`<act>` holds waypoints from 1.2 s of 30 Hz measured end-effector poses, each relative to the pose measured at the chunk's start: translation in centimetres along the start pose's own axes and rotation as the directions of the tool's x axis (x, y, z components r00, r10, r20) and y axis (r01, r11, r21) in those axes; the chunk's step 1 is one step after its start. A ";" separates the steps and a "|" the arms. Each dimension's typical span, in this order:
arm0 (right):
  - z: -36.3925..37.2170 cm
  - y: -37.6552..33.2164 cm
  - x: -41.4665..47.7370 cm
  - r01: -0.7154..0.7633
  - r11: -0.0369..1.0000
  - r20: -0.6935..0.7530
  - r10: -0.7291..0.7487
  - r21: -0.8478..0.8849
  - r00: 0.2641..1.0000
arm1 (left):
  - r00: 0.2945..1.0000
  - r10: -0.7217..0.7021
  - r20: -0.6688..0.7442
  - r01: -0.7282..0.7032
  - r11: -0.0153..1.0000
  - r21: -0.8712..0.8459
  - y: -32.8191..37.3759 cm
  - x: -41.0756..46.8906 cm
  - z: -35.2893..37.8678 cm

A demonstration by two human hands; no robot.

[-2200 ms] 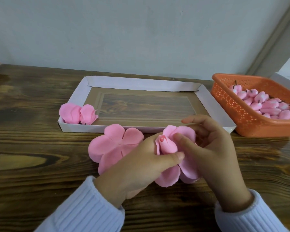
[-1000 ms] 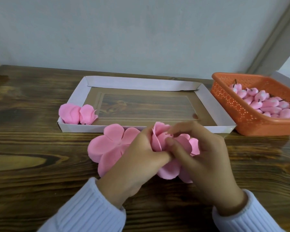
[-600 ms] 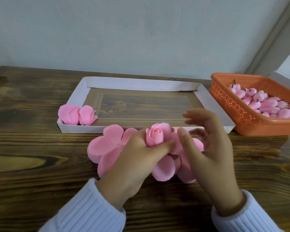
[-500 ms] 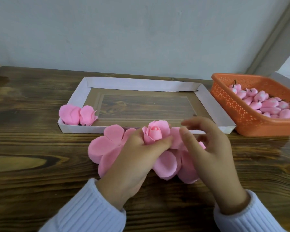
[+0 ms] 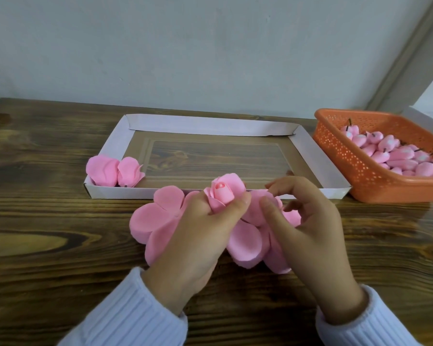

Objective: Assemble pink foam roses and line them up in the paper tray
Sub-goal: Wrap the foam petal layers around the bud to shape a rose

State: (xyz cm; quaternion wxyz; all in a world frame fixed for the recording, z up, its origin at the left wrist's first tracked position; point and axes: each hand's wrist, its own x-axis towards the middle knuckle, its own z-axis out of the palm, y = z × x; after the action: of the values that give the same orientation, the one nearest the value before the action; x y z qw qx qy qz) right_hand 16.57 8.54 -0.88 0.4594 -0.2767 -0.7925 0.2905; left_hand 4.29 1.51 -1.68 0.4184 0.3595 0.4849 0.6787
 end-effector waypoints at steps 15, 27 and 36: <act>-0.2 -0.3 0.0 -0.024 0.991 -0.048 0.030 0.129 0.998 | 0.978 -0.062 0.199 0.041 0.993 0.110 0.6 -0.5 -0.1; 0.4 -1.1 -0.4 0.170 0.986 0.053 -0.169 -0.005 0.984 | 0.985 -0.021 0.172 -0.014 0.980 0.197 1.0 -0.7 0.2; 0.2 -0.6 -0.1 0.168 0.981 0.098 -0.178 0.102 0.979 | 0.971 -0.143 0.194 0.130 0.988 0.082 1.0 -0.7 -0.1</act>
State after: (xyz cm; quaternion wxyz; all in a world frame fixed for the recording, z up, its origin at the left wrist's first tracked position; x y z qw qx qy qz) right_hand 16.34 8.00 -0.56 0.4522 -0.1690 -0.8227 0.3004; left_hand 4.30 0.64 -0.84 0.4978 0.4056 0.4873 0.5918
